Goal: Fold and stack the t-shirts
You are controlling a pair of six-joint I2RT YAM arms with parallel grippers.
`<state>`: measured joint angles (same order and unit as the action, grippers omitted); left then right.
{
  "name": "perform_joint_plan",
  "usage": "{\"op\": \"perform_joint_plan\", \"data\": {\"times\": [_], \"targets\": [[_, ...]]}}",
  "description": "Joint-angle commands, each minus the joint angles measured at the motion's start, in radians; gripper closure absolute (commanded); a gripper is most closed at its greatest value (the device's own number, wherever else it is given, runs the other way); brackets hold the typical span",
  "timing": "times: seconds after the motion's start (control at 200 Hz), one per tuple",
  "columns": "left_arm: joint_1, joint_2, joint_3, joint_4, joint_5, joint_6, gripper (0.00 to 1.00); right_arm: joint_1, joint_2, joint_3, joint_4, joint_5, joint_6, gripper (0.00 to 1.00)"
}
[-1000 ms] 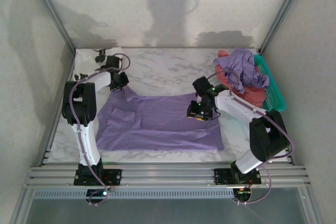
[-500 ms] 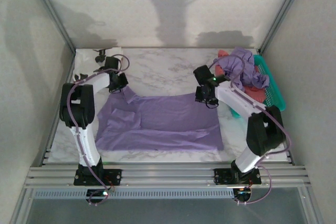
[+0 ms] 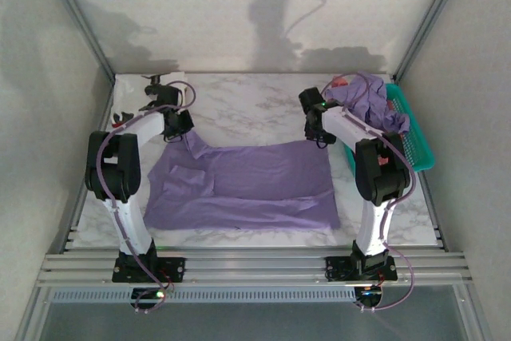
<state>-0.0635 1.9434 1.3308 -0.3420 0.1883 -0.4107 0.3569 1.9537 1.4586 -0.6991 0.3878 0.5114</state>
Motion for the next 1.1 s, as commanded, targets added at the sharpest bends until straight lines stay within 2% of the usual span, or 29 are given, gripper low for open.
{"op": "perform_joint_plan", "data": {"times": [0.0,0.566,1.091], "targets": [[-0.007,-0.034,-0.006,-0.03,0.008,0.01,1.0,-0.02,0.034,0.028,0.011,-0.026,-0.014,0.57],[-0.007,-0.052,0.006,-0.066,-0.01,0.03,1.0,-0.038,0.118,0.016,0.092,-0.06,-0.094,0.66],[-0.007,-0.078,0.003,-0.087,-0.016,0.035,1.0,-0.052,0.157,-0.028,0.138,-0.101,-0.073,0.74]]}}
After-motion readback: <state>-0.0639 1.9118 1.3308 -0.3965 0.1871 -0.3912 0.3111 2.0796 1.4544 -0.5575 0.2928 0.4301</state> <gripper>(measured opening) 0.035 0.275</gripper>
